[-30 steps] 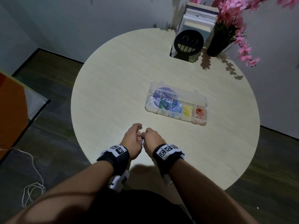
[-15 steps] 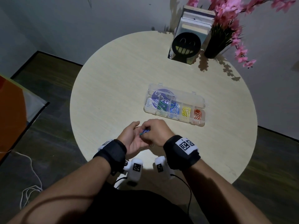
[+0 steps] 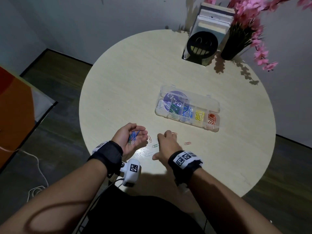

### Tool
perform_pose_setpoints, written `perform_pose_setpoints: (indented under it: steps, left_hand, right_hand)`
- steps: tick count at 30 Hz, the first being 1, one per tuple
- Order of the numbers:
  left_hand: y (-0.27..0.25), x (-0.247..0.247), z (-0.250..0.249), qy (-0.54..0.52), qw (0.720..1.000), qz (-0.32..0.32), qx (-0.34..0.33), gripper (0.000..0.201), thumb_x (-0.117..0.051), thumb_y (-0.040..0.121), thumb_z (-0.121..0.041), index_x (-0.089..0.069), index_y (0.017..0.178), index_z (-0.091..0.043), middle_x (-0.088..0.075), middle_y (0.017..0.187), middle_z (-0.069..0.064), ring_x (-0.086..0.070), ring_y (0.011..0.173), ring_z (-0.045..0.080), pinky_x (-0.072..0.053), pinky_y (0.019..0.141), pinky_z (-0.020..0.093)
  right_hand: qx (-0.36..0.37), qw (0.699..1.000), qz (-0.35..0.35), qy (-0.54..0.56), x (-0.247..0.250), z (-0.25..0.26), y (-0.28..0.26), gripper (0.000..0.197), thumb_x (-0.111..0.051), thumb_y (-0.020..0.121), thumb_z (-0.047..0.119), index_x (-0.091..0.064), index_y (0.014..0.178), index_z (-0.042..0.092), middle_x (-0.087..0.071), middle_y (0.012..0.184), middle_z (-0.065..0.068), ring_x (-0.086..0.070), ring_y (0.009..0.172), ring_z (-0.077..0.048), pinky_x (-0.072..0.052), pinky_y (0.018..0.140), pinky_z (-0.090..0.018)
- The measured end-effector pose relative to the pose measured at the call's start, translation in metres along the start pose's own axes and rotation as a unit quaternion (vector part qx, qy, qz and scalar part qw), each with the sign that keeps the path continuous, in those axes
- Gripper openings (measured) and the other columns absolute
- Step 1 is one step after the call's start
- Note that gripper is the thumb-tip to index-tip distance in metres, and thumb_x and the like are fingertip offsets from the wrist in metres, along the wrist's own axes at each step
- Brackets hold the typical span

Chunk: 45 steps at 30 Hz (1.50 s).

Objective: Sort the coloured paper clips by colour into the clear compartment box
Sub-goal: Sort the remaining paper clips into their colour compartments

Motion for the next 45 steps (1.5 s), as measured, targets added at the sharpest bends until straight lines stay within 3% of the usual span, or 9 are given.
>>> perform_pose_setpoints:
  steps: [7,13,18,24,27,30,36,40,45]
  left_hand:
    - [-0.001,0.011,-0.004,0.014,1.000,-0.008,-0.023,0.037,-0.036,0.098,-0.020,-0.059,0.085,0.006,-0.066,0.064,0.018,-0.066,0.053,0.025,-0.056,0.049,0.024]
    - [0.000,0.016,-0.001,0.020,0.999,-0.017,-0.023,0.038,-0.036,0.098,-0.020,-0.060,0.084,0.005,-0.066,0.066,0.018,-0.066,0.053,0.025,-0.056,0.049,0.025]
    - [0.001,0.019,0.002,0.031,0.999,-0.023,-0.022,0.038,-0.037,0.098,-0.021,-0.060,0.084,0.005,-0.067,0.067,0.017,-0.067,0.055,0.025,-0.057,0.052,0.025]
    - [0.003,0.015,0.009,0.045,0.998,-0.033,-0.017,0.035,-0.037,0.098,-0.020,-0.058,0.084,0.004,-0.062,0.069,0.018,-0.063,0.051,0.024,-0.056,0.049,0.025]
    - [0.003,0.011,0.015,0.063,0.997,-0.039,-0.013,0.032,-0.037,0.098,-0.020,-0.056,0.088,0.004,-0.058,0.073,0.018,-0.058,0.050,0.024,-0.054,0.048,0.025]
    - [0.006,0.006,0.021,0.073,0.997,-0.037,-0.005,0.032,-0.038,0.099,-0.023,-0.055,0.093,0.003,-0.056,0.075,0.017,-0.053,0.056,0.024,-0.052,0.049,0.026]
    - [0.007,-0.023,0.037,0.043,0.996,0.040,0.066,0.041,-0.037,0.099,-0.030,-0.063,0.087,0.000,-0.065,0.069,0.016,-0.063,0.050,0.023,-0.056,0.047,0.030]
    - [0.004,-0.030,0.032,0.058,0.995,0.038,0.073,0.017,-0.049,0.088,-0.011,-0.057,0.075,-0.003,-0.057,0.062,0.009,-0.050,0.046,0.016,-0.044,0.040,0.017]
    - [0.007,-0.016,0.020,0.046,0.998,0.023,0.037,0.017,-0.040,0.088,0.001,-0.056,0.081,-0.001,-0.055,0.071,0.014,-0.051,0.047,0.018,-0.044,0.041,0.018]
  right_hand:
    - [0.087,0.995,-0.007,-0.040,-0.011,0.024,0.003,0.069,-0.070,0.081,0.017,-0.033,0.138,0.025,-0.034,0.133,-0.005,-0.034,0.119,-0.030,-0.039,0.073,-0.036]
    - [0.141,0.988,-0.038,-0.054,-0.007,0.028,0.008,0.026,-0.050,0.088,0.004,-0.055,0.109,0.019,-0.045,0.118,-0.003,-0.039,0.109,-0.028,-0.034,0.060,-0.033]
    - [0.125,0.990,-0.044,-0.057,-0.008,0.026,0.016,0.030,-0.042,0.090,0.000,-0.060,0.109,0.016,-0.052,0.111,-0.006,-0.046,0.106,-0.028,-0.039,0.064,-0.033]
    - [0.060,0.997,-0.031,-0.023,0.001,0.026,0.021,0.029,-0.045,0.084,-0.004,-0.061,0.103,0.013,-0.054,0.106,-0.012,-0.055,0.101,-0.034,-0.047,0.074,-0.035]
    - [0.033,0.999,-0.021,0.001,0.007,0.020,0.022,0.029,-0.046,0.080,-0.005,-0.061,0.095,0.013,-0.056,0.102,-0.011,-0.056,0.096,-0.032,-0.041,0.068,-0.030]
    - [-0.003,0.993,-0.042,0.114,0.027,0.013,0.018,0.022,-0.048,0.073,-0.007,-0.055,0.075,0.014,-0.055,0.081,-0.007,-0.051,0.073,-0.026,-0.039,0.058,-0.027]
    - [0.075,0.958,-0.041,0.273,0.064,0.017,-0.011,0.009,-0.069,0.078,0.007,-0.070,0.085,0.011,-0.066,0.078,-0.004,-0.055,0.062,-0.009,-0.038,0.049,-0.006]
    - [-0.058,0.958,-0.138,0.243,0.071,-0.057,-0.005,0.008,-0.064,0.083,0.012,-0.067,0.091,0.013,-0.066,0.086,-0.005,-0.059,0.070,-0.015,-0.040,0.063,-0.019]
    - [-0.253,0.964,-0.045,0.062,0.031,-0.114,-0.011,0.042,-0.063,0.083,0.027,-0.048,0.119,0.012,-0.044,0.123,-0.015,-0.046,0.115,-0.037,-0.046,0.087,-0.043]
Point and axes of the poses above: each hand's wrist, its own y-axis towards the middle knuckle, its own x-axis out of the back of the hand, z = x × y, the point moved 4 cm from there along y, towards the middle knuckle
